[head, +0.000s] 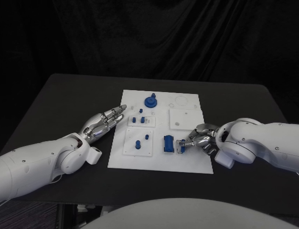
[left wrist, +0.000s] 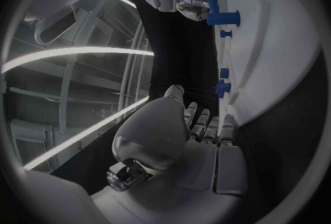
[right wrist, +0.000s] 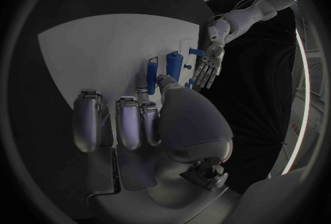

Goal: Assemble the parts on the task board

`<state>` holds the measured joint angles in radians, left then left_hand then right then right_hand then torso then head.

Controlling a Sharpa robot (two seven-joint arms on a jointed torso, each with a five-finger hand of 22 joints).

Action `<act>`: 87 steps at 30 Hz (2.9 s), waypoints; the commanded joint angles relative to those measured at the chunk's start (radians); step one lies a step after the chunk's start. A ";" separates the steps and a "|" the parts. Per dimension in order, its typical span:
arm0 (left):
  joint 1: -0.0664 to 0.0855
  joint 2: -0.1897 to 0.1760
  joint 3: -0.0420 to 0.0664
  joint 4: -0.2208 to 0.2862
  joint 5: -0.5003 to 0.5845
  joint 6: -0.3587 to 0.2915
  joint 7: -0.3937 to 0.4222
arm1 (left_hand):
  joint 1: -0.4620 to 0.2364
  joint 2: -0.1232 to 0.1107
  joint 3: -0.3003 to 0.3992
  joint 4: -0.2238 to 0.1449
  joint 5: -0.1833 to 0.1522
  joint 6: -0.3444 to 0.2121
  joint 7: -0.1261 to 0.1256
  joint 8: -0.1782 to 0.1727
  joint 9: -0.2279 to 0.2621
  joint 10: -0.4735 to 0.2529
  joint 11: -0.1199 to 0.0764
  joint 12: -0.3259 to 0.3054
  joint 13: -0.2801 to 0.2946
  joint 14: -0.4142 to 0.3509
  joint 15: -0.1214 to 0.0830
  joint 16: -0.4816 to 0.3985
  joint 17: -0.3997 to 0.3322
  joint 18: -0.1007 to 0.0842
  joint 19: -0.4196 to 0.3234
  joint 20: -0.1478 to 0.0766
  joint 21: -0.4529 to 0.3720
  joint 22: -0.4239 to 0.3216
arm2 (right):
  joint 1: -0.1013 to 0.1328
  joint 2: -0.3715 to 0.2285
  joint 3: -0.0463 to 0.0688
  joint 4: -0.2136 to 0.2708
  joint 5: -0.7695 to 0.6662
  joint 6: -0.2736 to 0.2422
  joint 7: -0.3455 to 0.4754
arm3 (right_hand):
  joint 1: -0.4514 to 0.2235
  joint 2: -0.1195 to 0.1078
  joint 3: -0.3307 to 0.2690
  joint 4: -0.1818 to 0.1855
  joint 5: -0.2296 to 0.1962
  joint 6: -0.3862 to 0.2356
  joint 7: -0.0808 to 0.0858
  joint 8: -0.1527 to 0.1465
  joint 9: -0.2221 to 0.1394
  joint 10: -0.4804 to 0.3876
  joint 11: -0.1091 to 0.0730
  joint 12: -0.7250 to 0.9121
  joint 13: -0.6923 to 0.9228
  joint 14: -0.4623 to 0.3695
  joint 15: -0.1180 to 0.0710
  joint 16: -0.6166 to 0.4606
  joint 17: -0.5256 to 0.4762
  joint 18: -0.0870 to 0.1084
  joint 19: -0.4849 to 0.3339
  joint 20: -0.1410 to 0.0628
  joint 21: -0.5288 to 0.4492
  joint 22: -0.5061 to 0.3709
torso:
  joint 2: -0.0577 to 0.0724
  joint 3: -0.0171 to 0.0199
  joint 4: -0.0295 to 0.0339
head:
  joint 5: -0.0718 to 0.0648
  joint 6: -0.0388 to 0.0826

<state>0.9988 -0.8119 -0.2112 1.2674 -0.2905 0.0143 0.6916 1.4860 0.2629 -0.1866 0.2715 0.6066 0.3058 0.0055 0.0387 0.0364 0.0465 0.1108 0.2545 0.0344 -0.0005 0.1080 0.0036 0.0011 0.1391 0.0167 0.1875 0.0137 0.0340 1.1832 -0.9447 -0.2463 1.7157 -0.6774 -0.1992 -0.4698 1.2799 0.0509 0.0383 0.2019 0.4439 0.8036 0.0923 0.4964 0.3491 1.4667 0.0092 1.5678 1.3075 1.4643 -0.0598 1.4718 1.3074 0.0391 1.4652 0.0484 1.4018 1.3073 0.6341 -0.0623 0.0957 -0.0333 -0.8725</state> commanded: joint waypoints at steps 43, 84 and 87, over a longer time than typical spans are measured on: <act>-0.016 0.010 -0.001 -0.012 0.001 0.024 0.104 | 0.009 0.005 0.012 -0.002 0.006 -0.002 0.004 0.000 0.000 -0.001 0.009 -0.004 -0.001 0.000 0.011 -0.004 -0.001 0.010 -0.001 0.009 -0.002 0.000 | -0.002 0.006 -0.001 0.006 -0.088 -0.001 0.039 | -0.200 0.005 -0.211 0.085 -0.368 -0.012 -0.033 0.216 0.118 0.104 -0.025 0.003 0.263 0.064 -0.017 0.010 0.021 0.007 0.035 -0.015 -0.016 0.203 | 0.000 0.0000 0.0002 | 0.013 0.000; 0.045 -0.075 -0.001 0.166 0.071 -0.046 0.152 | -0.163 0.028 -0.045 0.024 -0.157 0.108 0.082 0.014 0.008 0.055 0.001 0.102 0.008 0.006 -0.004 -0.001 0.001 -0.003 0.012 -0.018 0.008 0.014 | 0.095 -0.156 -0.001 0.080 0.200 -0.332 0.873 | -0.150 0.239 -0.404 0.080 -0.201 -0.052 0.082 0.172 0.032 -0.683 0.123 -0.894 -0.794 -0.512 0.157 -0.979 -0.992 0.123 -0.517 0.133 -1.229 -0.416 | -0.001 0.0006 -0.0009 | 0.021 0.000; 0.073 -0.077 -0.001 0.180 0.104 -0.045 0.147 | -0.238 0.029 -0.060 0.024 -0.229 0.098 0.116 0.009 0.007 0.050 -0.001 0.075 0.006 0.001 -0.003 -0.003 -0.001 -0.005 0.010 -0.018 0.006 0.010 | 0.107 -0.151 -0.001 0.066 0.253 -0.274 0.924 | -0.167 0.236 -0.413 0.089 -0.247 -0.106 0.129 0.070 -0.036 -0.741 0.173 -1.007 -0.912 -0.635 0.215 -1.091 -1.075 0.115 -0.605 0.185 -1.337 -0.523 | -0.005 0.0013 -0.0021 | 0.023 0.000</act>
<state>1.0636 -0.8892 -0.2126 1.4389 -0.2541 -0.0194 0.6907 1.2627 0.2923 -0.2429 0.2961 0.3912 0.4054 0.1141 0.0482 0.0441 0.0957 0.1098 0.3365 0.0413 0.0041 0.1107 0.0036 0.0018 0.1391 0.0291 0.1713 0.0177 0.0459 1.2871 -1.0986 -0.2474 1.7866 -0.5402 -0.4974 0.3009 1.1228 0.2895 -0.3703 0.2918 0.2049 0.7065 0.1901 0.5833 0.3245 0.7340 0.1735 0.5798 0.4166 0.8496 0.1457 0.4003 0.2468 0.1717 0.8731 0.2243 0.0885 0.8029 0.6324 -0.0618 0.0949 -0.0116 -0.8725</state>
